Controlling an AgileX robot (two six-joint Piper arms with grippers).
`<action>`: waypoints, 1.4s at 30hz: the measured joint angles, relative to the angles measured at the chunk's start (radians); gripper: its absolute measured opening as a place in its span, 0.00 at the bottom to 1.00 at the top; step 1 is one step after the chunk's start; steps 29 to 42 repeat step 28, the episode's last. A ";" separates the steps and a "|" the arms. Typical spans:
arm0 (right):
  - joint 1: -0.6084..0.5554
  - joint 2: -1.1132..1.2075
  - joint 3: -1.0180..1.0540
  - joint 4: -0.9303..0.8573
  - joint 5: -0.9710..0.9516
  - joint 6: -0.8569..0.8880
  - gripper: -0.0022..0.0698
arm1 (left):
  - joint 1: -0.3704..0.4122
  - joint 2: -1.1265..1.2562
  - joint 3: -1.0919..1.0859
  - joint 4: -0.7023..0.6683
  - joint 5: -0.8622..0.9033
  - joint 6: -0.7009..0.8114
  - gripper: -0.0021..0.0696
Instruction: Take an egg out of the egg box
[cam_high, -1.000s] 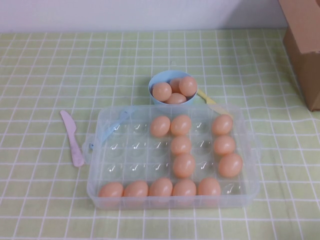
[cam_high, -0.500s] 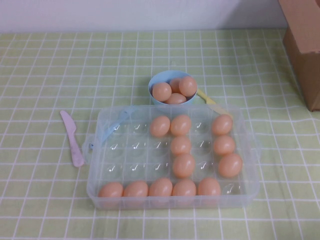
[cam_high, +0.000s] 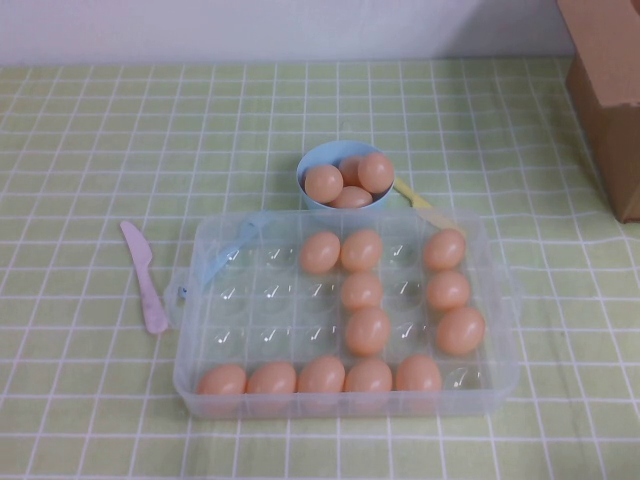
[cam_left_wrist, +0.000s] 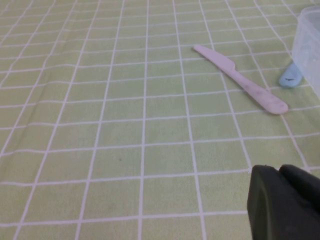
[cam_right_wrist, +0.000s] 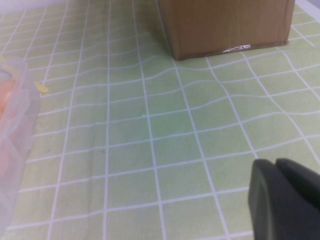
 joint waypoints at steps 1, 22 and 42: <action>0.000 0.000 0.000 0.000 0.000 0.000 0.00 | -0.004 0.000 0.000 0.000 0.002 0.000 0.02; 0.000 0.000 0.000 0.000 0.000 0.000 0.00 | -0.011 0.000 0.000 -0.006 0.002 0.000 0.02; 0.000 0.000 0.000 0.000 0.000 0.000 0.00 | -0.011 0.000 0.000 -0.006 0.002 0.000 0.02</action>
